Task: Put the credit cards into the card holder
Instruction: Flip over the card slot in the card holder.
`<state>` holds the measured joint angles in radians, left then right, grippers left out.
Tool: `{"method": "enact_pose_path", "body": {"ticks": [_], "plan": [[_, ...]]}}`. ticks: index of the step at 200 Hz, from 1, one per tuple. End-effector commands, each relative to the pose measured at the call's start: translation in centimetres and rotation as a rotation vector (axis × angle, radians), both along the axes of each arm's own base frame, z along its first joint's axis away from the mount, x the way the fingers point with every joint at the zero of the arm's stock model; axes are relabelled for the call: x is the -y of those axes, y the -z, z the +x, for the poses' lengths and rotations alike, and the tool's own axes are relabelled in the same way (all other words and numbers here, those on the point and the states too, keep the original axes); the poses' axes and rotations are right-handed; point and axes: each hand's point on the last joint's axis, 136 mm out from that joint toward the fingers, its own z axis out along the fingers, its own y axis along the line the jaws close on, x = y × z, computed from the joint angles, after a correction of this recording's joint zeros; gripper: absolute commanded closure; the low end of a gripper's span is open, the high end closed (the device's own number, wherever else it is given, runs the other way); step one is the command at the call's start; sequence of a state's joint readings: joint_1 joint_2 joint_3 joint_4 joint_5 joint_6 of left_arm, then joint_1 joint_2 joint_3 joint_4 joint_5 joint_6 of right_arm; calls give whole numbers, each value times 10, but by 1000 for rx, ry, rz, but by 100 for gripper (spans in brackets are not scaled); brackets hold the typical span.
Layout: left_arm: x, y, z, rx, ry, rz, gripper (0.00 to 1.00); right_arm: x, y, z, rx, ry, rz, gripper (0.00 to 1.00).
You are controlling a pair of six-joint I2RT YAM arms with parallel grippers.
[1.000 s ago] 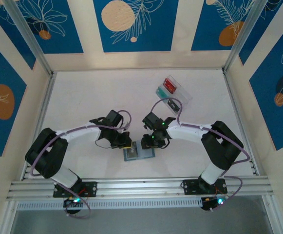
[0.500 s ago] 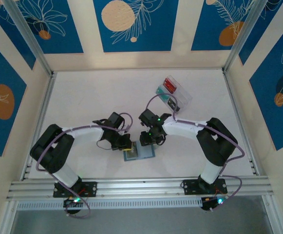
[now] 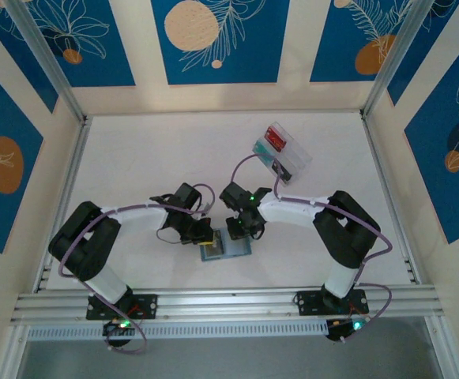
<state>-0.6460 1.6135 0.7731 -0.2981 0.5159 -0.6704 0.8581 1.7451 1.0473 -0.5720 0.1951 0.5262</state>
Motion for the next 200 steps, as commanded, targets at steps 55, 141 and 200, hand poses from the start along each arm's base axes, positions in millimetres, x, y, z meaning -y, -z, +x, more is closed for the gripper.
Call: {"method": "enact_pose_path", "body": {"ticks": [55,141,200], "plan": [[-11,17,-14,-32,20,58,100,-6,-3,-7,-23,-36,-24,100],[-10,16,-13,-32,22,56,100,-30,-2,-18,-129,-54,118,96],[-9,13,-13,-32,23,53,100,-46,-22,-25,-192,-29,275,66]]}}
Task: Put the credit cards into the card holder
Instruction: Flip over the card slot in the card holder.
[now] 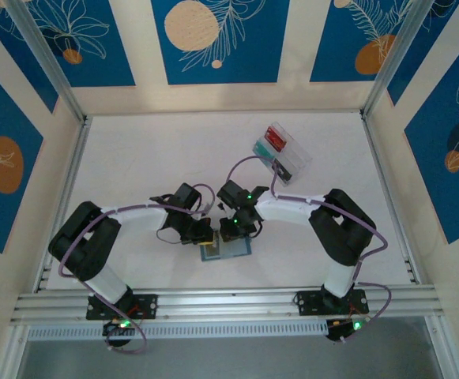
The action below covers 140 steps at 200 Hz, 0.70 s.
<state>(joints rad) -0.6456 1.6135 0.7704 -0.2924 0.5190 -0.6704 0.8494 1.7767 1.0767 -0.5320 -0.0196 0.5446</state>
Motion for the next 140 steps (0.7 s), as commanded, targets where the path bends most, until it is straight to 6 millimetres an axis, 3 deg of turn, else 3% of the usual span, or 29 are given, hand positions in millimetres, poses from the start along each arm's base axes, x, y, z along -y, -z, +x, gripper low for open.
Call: {"method": "enact_pose_path", "body": {"ticks": [1,19,59,140], "plan": [[-9,13,-13,-32,23,57,100,-13,-17,-10,-57,-2,111,65],[-9,12,-12,-32,18,53,100,-15,-21,-16,-88,21,148,55],[-7,10,-11,-30,18,47,100,-15,-23,-29,-167,82,192,45],[-7,10,-11,-30,17,44,100,-12,-18,-53,-260,135,204,43]]}}
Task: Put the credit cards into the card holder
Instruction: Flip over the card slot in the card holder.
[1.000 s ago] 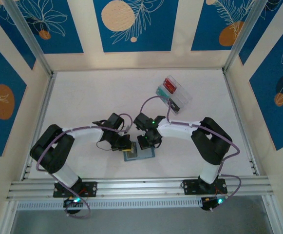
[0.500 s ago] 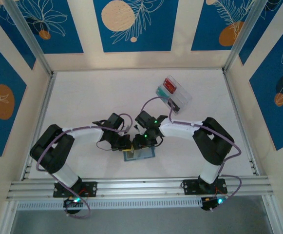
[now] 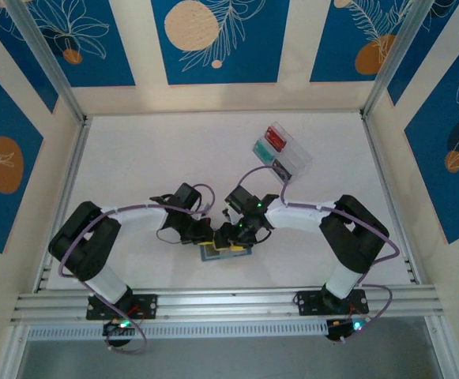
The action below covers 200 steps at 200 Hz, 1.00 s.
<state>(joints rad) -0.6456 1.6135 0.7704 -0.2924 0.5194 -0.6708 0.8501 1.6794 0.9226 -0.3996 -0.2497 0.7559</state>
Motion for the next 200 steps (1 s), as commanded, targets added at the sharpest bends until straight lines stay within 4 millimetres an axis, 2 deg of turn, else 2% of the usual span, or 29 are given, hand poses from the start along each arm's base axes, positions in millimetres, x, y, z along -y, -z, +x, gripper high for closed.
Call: {"method": "enact_pose_path", "body": {"ticks": [1,49,104,152,181,200], "plan": [[-7,10,-11,-30,17,45,100,-3,-7,-13,-49,12,28,43],[-8,11,-11,-32,16,47,100,-4,-7,-16,-63,18,44,41],[-8,9,-12,-30,17,46,100,-7,-24,9,30,2,42,44],[-6,-2,-9,-21,12,25,100,-24,-43,22,59,-7,158,45],[-4,-6,-8,-28,0,8,100,-29,-43,22,48,-6,181,45],[-3,-19,-4,-23,-24,-29,100,-29,-43,23,53,-4,181,45]]}}
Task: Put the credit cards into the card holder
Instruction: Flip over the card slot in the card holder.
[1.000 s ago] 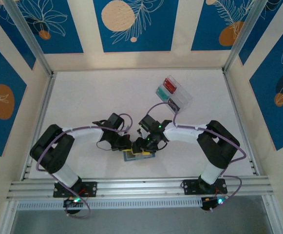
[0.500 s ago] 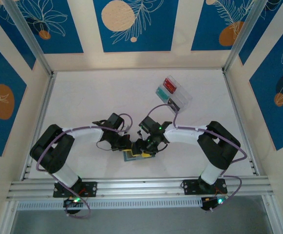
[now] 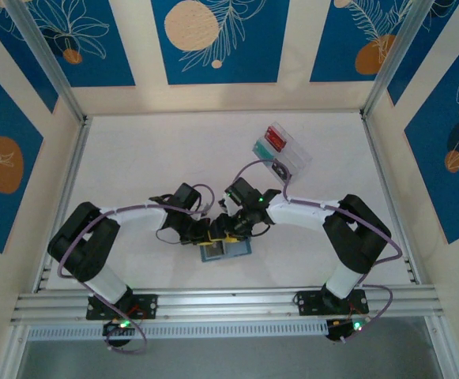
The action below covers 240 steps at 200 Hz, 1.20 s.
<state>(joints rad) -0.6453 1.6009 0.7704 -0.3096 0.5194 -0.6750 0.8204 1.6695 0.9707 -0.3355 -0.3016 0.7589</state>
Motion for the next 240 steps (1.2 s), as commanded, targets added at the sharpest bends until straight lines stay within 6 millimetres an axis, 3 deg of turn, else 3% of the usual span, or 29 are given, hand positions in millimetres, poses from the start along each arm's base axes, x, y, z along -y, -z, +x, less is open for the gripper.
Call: {"method": "enact_pose_path", "body": {"ticks": [1,29,60,109,149,240], "plan": [[-1,-18,-2,-16,-21,-37,100,-8,-15,1,9,-15,58,45],[-2,-44,8,-1,-67,-125,100,-10,-16,1,10,-17,71,45],[-18,-60,14,25,-113,-141,100,-15,-18,2,12,-22,85,45],[-45,-54,12,9,-186,-115,99,-33,-2,-6,-31,-67,83,44],[-41,-48,14,-6,-177,-122,99,-42,11,-14,-58,-102,90,44],[-12,-30,19,-59,-115,-160,99,-46,15,-16,-53,-125,109,42]]}}
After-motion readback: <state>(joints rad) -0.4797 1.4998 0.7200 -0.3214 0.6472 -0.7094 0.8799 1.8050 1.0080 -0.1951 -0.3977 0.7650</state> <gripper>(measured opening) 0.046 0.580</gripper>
